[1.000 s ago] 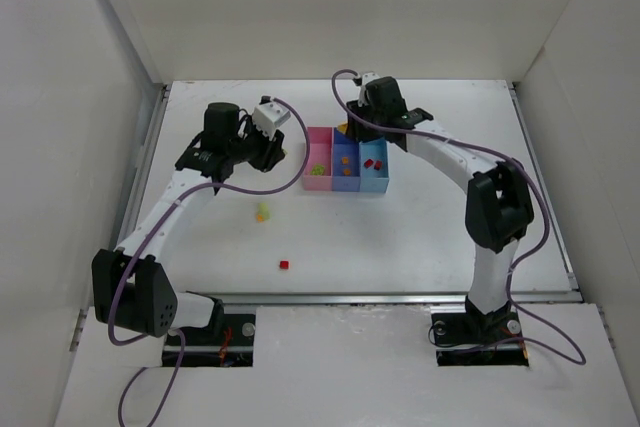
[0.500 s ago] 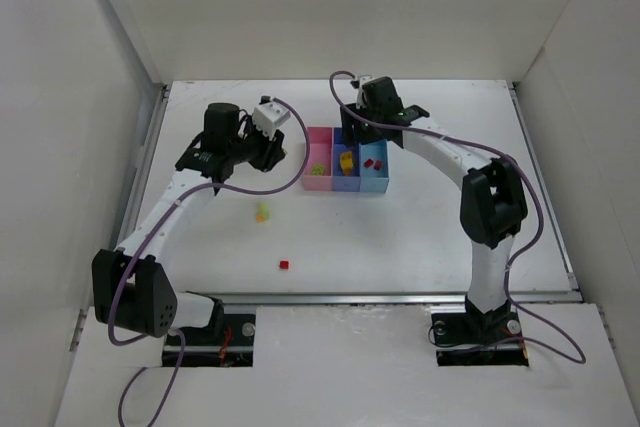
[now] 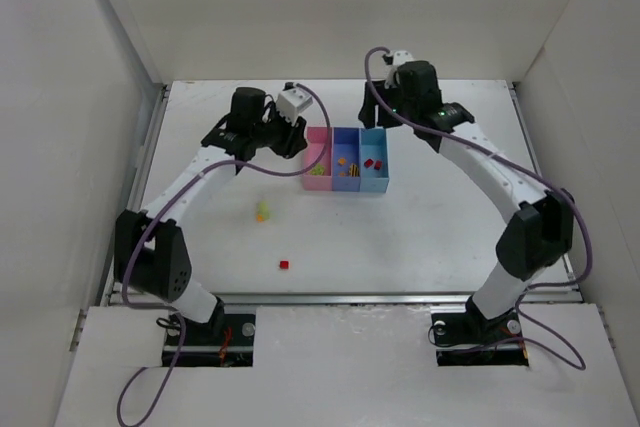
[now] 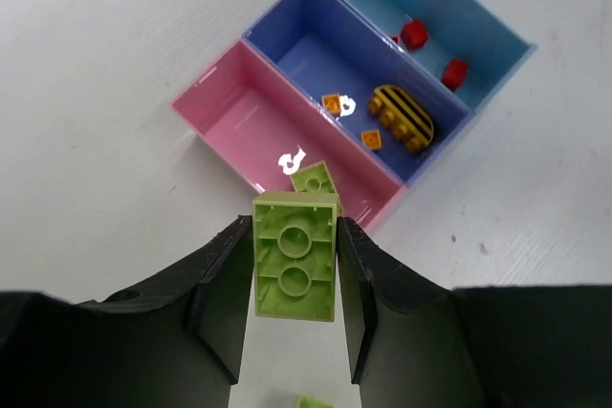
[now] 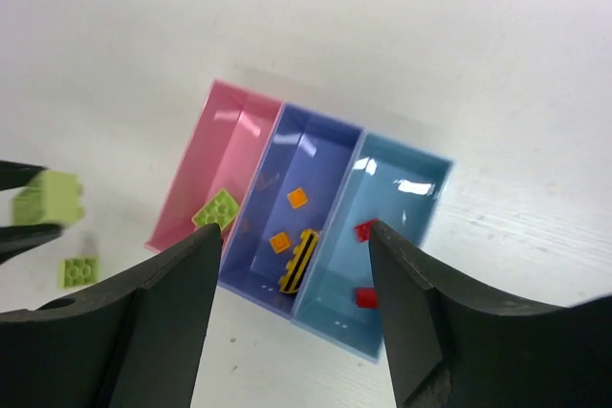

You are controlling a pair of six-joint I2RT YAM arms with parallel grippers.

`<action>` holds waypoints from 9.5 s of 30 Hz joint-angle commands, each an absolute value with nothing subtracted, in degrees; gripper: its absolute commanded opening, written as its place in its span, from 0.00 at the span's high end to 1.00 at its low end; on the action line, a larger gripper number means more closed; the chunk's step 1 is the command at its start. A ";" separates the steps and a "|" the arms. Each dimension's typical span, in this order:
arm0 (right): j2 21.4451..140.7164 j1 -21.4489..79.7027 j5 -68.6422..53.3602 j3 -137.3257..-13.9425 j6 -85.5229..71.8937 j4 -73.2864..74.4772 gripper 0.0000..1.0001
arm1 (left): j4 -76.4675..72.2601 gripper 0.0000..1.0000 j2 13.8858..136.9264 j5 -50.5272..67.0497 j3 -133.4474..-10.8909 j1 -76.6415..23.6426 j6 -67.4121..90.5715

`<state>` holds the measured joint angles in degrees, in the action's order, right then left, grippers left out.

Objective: Sort the legos into containers by color

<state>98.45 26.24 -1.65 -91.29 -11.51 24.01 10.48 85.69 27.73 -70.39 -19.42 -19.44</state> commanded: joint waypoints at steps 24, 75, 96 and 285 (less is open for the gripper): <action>87.54 19.51 3.08 -83.14 -9.15 19.34 0.30 | 4.39 0.86 105.82 19.78 -84.99 -22.50 2.72; 81.47 25.58 -1.67 -77.88 -3.69 21.36 0.30 | 34.28 0.08 93.42 16.88 -62.66 -20.83 -53.97; 83.06 25.58 -1.14 -79.98 -3.16 21.36 0.29 | 37.79 0.61 95.45 15.47 -62.67 -20.83 -53.26; 89.83 26.10 -7.29 -75.23 -12.22 9.67 0.54 | 9.57 0.09 104.94 13.80 -83.85 -26.10 10.63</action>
<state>93.12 26.28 -6.33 -74.08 -13.65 9.82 8.56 107.96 13.89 -81.03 -26.17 11.00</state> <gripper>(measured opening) 0.460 0.902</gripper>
